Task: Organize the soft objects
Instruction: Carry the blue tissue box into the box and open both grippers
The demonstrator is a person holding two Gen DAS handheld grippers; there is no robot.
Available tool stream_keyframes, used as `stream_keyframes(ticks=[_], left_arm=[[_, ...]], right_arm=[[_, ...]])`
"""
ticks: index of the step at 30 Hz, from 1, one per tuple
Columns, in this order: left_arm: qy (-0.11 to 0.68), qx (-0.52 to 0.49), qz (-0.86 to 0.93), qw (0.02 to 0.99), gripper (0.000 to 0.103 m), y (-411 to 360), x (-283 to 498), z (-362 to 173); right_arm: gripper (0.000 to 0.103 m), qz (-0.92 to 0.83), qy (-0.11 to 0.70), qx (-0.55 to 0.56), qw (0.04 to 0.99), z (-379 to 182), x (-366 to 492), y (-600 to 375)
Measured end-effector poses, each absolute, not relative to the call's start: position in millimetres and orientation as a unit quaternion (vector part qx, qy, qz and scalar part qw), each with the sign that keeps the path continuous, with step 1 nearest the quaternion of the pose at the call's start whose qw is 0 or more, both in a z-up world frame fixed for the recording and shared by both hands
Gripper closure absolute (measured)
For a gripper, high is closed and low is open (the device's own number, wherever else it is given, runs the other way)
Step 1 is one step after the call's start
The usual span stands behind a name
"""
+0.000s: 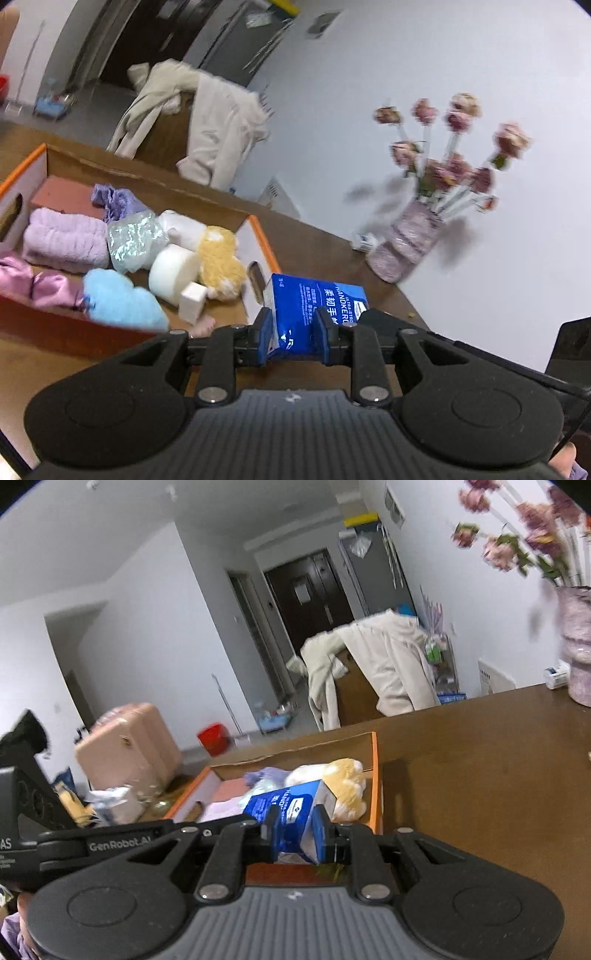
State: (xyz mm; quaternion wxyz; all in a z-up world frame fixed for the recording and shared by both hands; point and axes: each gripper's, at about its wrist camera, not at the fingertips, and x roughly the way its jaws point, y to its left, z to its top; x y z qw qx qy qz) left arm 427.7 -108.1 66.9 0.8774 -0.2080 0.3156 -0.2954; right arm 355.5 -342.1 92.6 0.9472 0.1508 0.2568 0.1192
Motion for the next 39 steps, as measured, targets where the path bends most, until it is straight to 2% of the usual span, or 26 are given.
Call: stream_keyframes(ticks=[6, 11, 16, 24, 32, 35, 37, 39], left_arm=[[0.364, -0.197, -0.271, 0.869, 0.078, -118, 487, 33], [0.379, -0.160, -0.266, 0.872, 0.078, -117, 496, 15], [0.367, -0.135, -0.256, 0.884, 0.077, -108, 489, 24], [0.320, -0.090, -0.222, 0.917, 0.075, -68, 451, 69], [0.275, -0.032, -0.158, 0.948, 0.070, -32, 406, 107], [0.246, -0.003, -0.131, 0.960, 0.062, -25, 385, 116], [0.231, 0.008, -0.120, 0.966, 0.058, -21, 368, 120], [0.215, 0.009, -0.118, 0.969, 0.046, -15, 353, 122]], right_arm=[[0.084, 0.086, 0.316, 0.076, 0.942, 66, 428, -322], [0.083, 0.076, 0.337, 0.044, 0.937, 43, 450, -309], [0.083, 0.071, 0.326, 0.049, 0.941, 46, 445, -310], [0.078, 0.085, 0.298, 0.048, 0.950, 82, 422, -314], [0.062, 0.102, 0.262, 0.032, 0.959, 124, 372, -300], [0.053, 0.106, 0.241, 0.029, 0.964, 136, 351, -292], [0.042, 0.104, 0.224, 0.032, 0.969, 140, 337, -288], [0.032, 0.099, 0.202, 0.030, 0.974, 140, 323, -283]])
